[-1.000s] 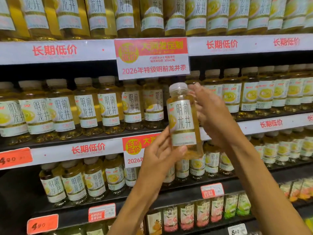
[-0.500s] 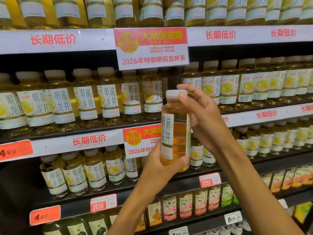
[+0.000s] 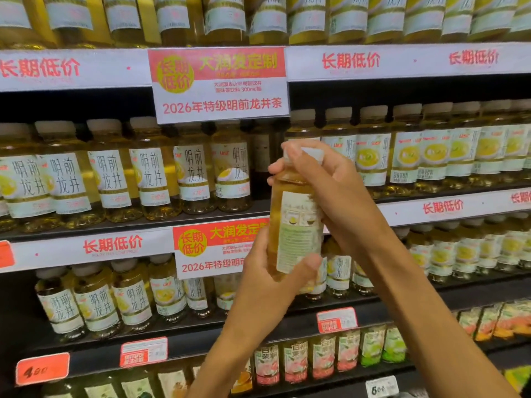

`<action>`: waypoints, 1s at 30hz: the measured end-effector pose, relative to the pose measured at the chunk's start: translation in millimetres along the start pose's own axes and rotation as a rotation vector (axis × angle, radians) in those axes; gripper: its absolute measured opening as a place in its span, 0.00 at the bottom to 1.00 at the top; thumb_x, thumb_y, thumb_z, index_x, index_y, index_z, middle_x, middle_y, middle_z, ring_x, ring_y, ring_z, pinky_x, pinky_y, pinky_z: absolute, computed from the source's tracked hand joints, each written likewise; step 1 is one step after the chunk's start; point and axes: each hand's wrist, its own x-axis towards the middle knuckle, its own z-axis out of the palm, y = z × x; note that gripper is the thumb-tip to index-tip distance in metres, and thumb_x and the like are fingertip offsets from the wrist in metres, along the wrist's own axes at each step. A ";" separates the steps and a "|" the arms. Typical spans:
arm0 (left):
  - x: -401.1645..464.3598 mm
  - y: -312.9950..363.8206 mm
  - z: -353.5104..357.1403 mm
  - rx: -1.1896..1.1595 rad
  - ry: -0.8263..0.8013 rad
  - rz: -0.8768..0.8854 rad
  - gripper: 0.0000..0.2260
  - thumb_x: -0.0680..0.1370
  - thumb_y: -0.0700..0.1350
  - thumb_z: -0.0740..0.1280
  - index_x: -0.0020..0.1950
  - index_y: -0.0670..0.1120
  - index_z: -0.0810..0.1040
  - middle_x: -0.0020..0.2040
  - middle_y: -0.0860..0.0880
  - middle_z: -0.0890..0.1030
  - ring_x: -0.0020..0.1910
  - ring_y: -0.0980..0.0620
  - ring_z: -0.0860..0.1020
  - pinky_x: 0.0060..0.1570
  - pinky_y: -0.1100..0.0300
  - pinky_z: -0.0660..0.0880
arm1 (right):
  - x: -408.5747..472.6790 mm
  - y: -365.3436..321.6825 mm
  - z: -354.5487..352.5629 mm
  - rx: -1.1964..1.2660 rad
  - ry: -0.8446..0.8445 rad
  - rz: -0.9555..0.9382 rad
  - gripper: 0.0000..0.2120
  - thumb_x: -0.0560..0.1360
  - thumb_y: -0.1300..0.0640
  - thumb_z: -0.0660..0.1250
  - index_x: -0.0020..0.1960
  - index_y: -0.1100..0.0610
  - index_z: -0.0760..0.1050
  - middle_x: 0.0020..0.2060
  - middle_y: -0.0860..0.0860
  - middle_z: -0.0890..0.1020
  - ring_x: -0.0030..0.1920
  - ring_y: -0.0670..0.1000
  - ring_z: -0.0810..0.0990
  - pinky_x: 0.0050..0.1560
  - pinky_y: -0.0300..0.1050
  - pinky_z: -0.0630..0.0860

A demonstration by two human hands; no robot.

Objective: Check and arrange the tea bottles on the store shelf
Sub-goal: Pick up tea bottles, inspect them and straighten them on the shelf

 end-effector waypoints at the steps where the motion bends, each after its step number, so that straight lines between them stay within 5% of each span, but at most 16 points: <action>1: 1.5 0.5 5.9 -0.017 0.002 -0.017 0.24 0.65 0.64 0.70 0.60 0.62 0.72 0.55 0.61 0.82 0.55 0.62 0.80 0.49 0.69 0.76 | 1.3 -1.0 -5.3 0.038 -0.036 0.037 0.19 0.70 0.41 0.63 0.54 0.52 0.76 0.45 0.50 0.85 0.50 0.51 0.84 0.50 0.43 0.81; 5: 3.0 1.7 19.5 -0.400 -0.186 -0.154 0.33 0.64 0.68 0.71 0.62 0.48 0.78 0.52 0.45 0.84 0.48 0.48 0.83 0.46 0.57 0.79 | 4.1 -4.6 -29.4 0.394 -0.234 0.203 0.23 0.73 0.41 0.60 0.53 0.60 0.78 0.50 0.59 0.83 0.56 0.58 0.81 0.57 0.49 0.78; 8: 4.2 -1.2 32.4 -0.516 -0.303 -0.180 0.34 0.68 0.66 0.70 0.65 0.44 0.75 0.52 0.42 0.82 0.47 0.47 0.82 0.46 0.54 0.79 | 4.9 -5.7 -36.2 0.654 -0.369 0.222 0.21 0.74 0.44 0.59 0.55 0.59 0.74 0.43 0.56 0.83 0.48 0.55 0.83 0.52 0.50 0.80; 11: 8.9 -5.8 43.2 -0.302 -0.122 -0.143 0.30 0.67 0.70 0.66 0.61 0.54 0.79 0.58 0.45 0.82 0.58 0.47 0.80 0.56 0.53 0.77 | 5.0 -10.1 -47.1 0.515 -0.306 0.168 0.19 0.75 0.44 0.61 0.56 0.57 0.75 0.41 0.54 0.83 0.45 0.53 0.83 0.47 0.48 0.80; 17: 18.5 -6.2 65.7 -0.042 0.141 -0.107 0.26 0.72 0.71 0.58 0.63 0.57 0.76 0.56 0.55 0.83 0.58 0.57 0.79 0.62 0.52 0.72 | 2.8 -0.3 -66.4 0.130 -0.036 0.056 0.16 0.78 0.46 0.60 0.60 0.54 0.74 0.45 0.49 0.85 0.48 0.48 0.84 0.45 0.42 0.81; 21: 16.1 -11.8 75.2 -0.292 0.138 -0.190 0.26 0.71 0.68 0.58 0.59 0.56 0.80 0.55 0.50 0.84 0.54 0.52 0.82 0.52 0.55 0.80 | 5.8 -0.2 -75.3 0.223 -0.149 0.121 0.15 0.77 0.47 0.61 0.57 0.54 0.77 0.44 0.49 0.86 0.47 0.50 0.85 0.43 0.41 0.81; 25: 14.1 -7.5 78.2 -0.769 -0.068 -0.344 0.32 0.74 0.66 0.60 0.59 0.40 0.80 0.45 0.41 0.81 0.38 0.48 0.80 0.34 0.55 0.78 | 8.9 2.9 -76.5 0.423 -0.297 0.188 0.18 0.73 0.50 0.61 0.58 0.58 0.75 0.43 0.53 0.84 0.46 0.53 0.85 0.46 0.45 0.81; 30: 13.4 -13.2 76.0 -0.841 -0.179 -0.392 0.32 0.75 0.65 0.58 0.57 0.37 0.79 0.46 0.40 0.80 0.41 0.47 0.80 0.40 0.55 0.79 | 9.9 8.8 -69.5 0.554 -0.366 0.200 0.13 0.75 0.49 0.61 0.51 0.57 0.74 0.36 0.52 0.80 0.40 0.52 0.82 0.45 0.47 0.79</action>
